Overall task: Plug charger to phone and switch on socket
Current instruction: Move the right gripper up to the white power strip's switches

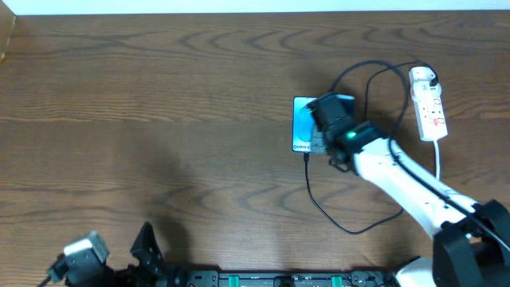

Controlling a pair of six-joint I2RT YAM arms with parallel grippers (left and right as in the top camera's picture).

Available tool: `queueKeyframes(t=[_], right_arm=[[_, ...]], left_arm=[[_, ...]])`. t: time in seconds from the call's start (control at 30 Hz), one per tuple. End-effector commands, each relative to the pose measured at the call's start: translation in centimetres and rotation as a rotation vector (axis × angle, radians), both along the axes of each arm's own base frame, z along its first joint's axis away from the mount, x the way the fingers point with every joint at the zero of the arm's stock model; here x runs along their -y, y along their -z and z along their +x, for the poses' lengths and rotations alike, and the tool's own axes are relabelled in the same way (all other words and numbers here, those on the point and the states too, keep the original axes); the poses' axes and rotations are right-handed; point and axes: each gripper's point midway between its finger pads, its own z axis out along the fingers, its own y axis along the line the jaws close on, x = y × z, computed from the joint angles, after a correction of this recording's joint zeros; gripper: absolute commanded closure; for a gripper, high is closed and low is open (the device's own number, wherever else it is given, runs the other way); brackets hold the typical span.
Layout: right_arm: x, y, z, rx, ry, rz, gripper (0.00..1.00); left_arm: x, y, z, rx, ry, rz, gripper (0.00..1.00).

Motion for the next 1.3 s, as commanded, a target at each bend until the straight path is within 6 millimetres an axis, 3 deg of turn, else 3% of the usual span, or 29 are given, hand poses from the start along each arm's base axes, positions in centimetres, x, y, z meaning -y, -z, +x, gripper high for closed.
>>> queueKeyframes(t=[0.0,0.13,0.73,0.93,1.27], right_arm=[[3.0,-3.0,1.0,0.065,0.07,0.008,0.83],[6.4,-4.7,1.3,0.096,0.147,0.01,0.98],[19.6,-12.5,2.1,0.155,0.504,0.082,0.99],[22.0,-11.6,2.0,0.133,0.576,0.118,0.99],[23.2,-9.9,3.2,-0.02,0.573,0.136,0.99]], left_arm=[[-0.2,-0.2,-0.8,0.045,-0.009,0.006,0.09],[-0.2,0.1,-1.5,0.053,-0.009,0.006,0.09],[-0.1,0.7,-1.9,0.03,0.008,0.005,0.09],[0.2,0.7,-1.8,0.03,0.049,0.005,0.09],[0.2,0.7,-1.8,0.03,0.049,0.005,0.09]])
